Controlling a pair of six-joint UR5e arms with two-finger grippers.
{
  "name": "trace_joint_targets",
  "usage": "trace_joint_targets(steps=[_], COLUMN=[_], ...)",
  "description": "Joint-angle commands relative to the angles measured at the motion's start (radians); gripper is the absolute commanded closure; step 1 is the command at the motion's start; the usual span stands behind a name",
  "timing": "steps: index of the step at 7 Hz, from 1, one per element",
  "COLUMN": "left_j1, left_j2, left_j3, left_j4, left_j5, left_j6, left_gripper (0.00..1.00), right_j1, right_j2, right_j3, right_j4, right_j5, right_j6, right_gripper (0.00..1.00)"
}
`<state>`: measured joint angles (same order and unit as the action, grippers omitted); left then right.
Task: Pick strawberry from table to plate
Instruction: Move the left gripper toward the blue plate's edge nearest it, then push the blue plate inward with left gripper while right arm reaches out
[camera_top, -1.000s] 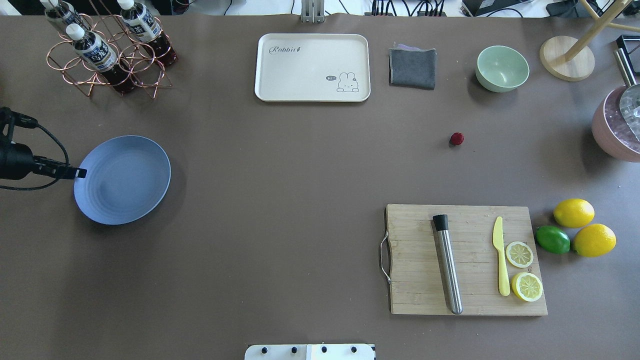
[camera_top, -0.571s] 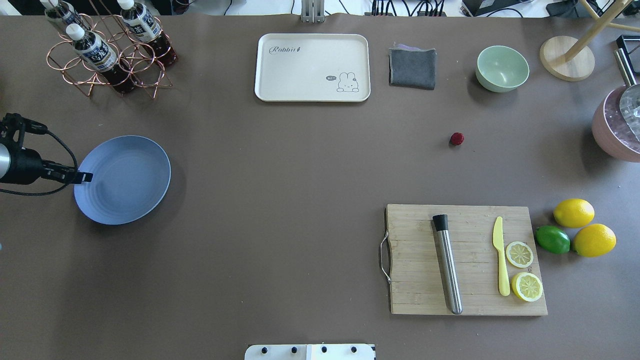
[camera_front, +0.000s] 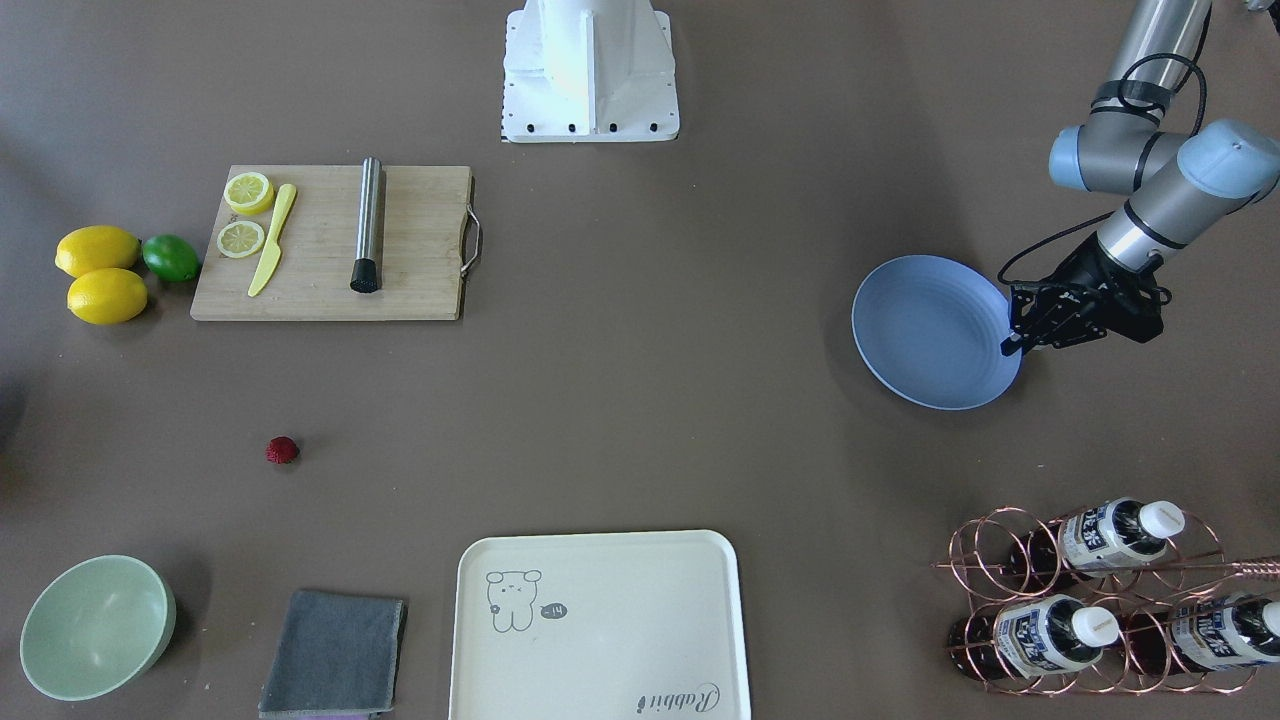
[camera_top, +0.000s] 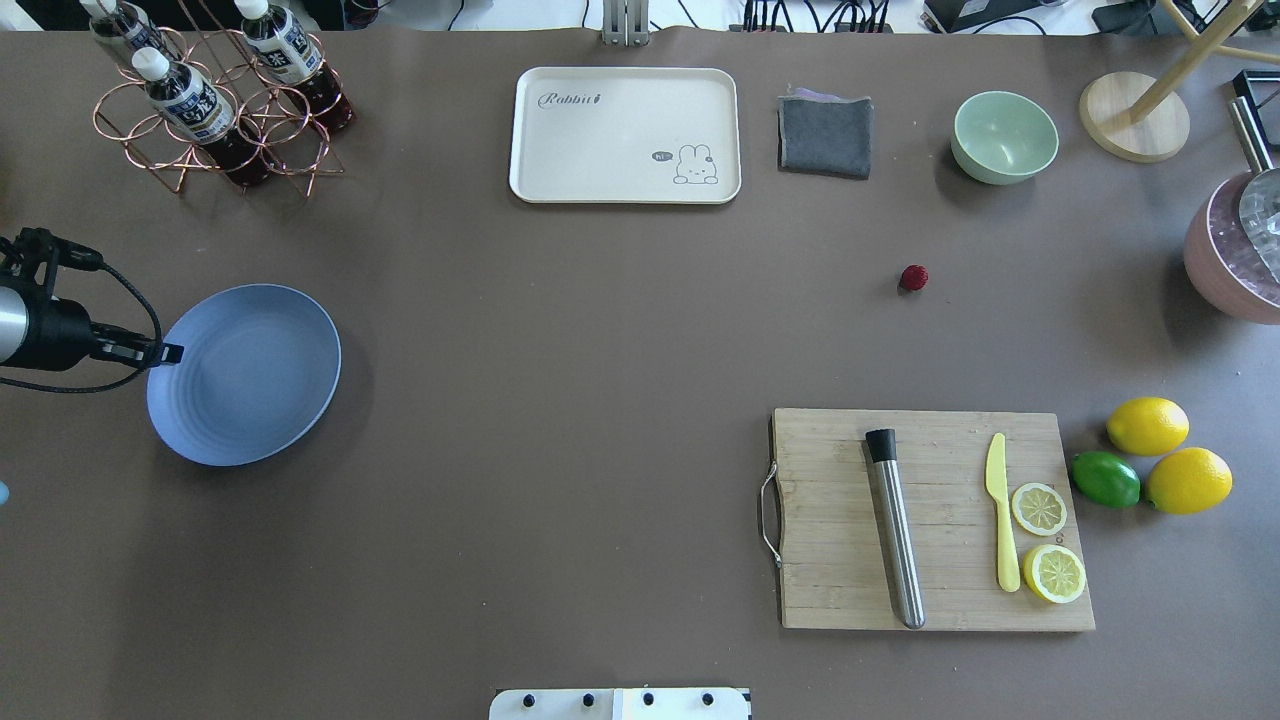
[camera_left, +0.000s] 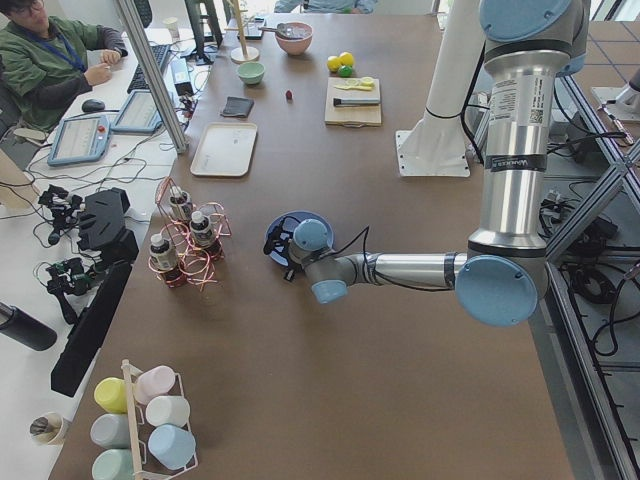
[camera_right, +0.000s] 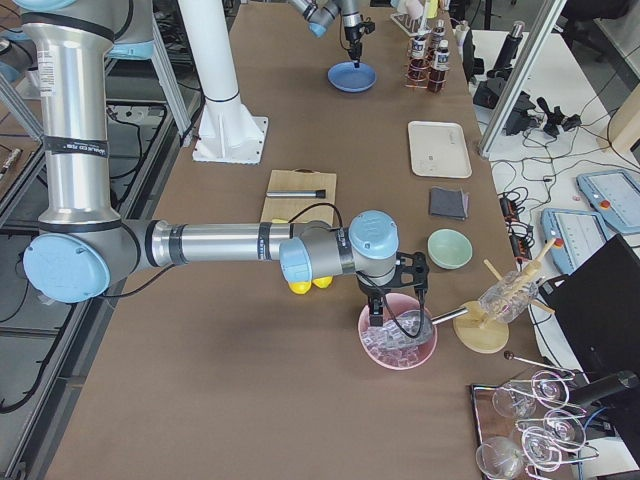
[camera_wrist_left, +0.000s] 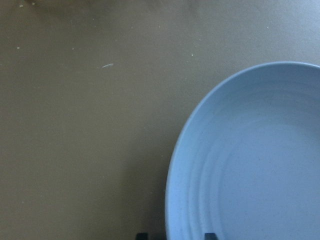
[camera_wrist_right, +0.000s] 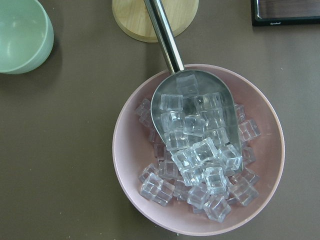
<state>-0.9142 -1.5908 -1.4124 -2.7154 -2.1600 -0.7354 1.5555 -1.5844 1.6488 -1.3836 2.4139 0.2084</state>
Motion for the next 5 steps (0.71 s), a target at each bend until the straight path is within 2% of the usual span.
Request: trace_joint_targets(steps=[1, 2, 3, 5], left_j1=[-0.023, -0.046, -0.048, -0.043], left_j2=[-0.021, -0.062, -0.108, -0.204], left_j3=[-0.01, -0.017, -0.019, -0.025], left_j4=[0.009, 0.009, 0.025, 0.103], left_j5=[-0.142, -0.197, -0.214, -0.209], left_j6=[-0.086, -0.173, -0.232, -0.271], left_gripper=[1.0, 1.0, 1.0, 1.0], right_j1=[0.0, 0.0, -0.002, -0.084], right_j2=[0.012, 0.03, 0.055, 0.13], right_j3=[0.002, 0.003, 0.003, 0.005], right_j4=[0.0, -0.003, -0.008, -0.005], right_j5=[0.002, 0.02, 0.033, 0.027], right_j6=[0.0, 0.003, 0.032, 0.142], right_gripper=[0.0, 0.0, 0.0, 0.0])
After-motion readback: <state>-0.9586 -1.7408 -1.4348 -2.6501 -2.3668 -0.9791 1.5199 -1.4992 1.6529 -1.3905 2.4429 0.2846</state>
